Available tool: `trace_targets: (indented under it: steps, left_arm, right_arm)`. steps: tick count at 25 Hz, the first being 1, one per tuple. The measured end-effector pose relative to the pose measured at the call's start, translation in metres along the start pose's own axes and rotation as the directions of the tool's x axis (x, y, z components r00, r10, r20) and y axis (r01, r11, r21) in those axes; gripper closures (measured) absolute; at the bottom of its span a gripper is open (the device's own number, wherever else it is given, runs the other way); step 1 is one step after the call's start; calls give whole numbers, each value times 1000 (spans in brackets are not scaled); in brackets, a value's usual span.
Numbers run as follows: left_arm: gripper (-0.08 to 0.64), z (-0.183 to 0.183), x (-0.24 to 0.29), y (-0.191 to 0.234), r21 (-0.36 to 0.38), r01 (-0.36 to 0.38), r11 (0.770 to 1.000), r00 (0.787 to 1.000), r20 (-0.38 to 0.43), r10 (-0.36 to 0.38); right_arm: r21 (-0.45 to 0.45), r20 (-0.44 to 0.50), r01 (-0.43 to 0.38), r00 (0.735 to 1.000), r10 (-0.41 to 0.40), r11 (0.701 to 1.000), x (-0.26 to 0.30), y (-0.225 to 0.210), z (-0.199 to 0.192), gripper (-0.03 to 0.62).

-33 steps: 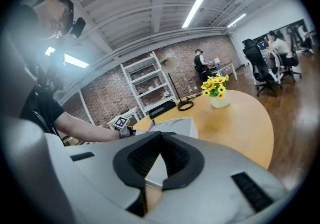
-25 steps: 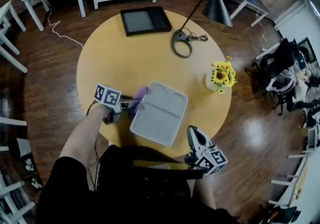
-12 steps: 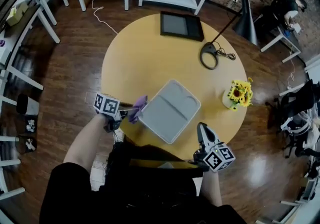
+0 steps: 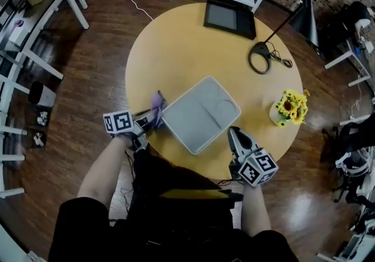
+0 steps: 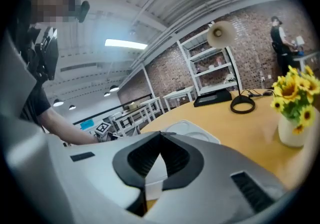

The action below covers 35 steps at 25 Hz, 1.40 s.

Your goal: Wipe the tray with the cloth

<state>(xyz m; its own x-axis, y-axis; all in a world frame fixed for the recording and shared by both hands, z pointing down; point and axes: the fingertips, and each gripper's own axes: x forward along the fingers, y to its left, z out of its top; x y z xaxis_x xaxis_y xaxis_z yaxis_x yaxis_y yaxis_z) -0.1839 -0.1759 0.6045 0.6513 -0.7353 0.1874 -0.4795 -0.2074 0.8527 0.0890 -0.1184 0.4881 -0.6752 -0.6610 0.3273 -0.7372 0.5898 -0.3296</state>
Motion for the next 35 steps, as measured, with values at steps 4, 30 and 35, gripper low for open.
trace_targets:
  steps: [4,30,35]
  left_arm:
    - [491,-4,-20,5,-126,-102,987,978,168,122]
    - [486,-70,-40,-23,-395,-24,918,947,286,148]
    - [488,-68,-41,-24,-356,-38,934,958,252,134]
  right_arm:
    - [-104,-92,-41,995,31,994,12,-14,16,589]
    - [22,-466,-33,884,39,999,107,-101,-33,351]
    - [8,-414,-1,910,4,1000,103,-101,-37,351]
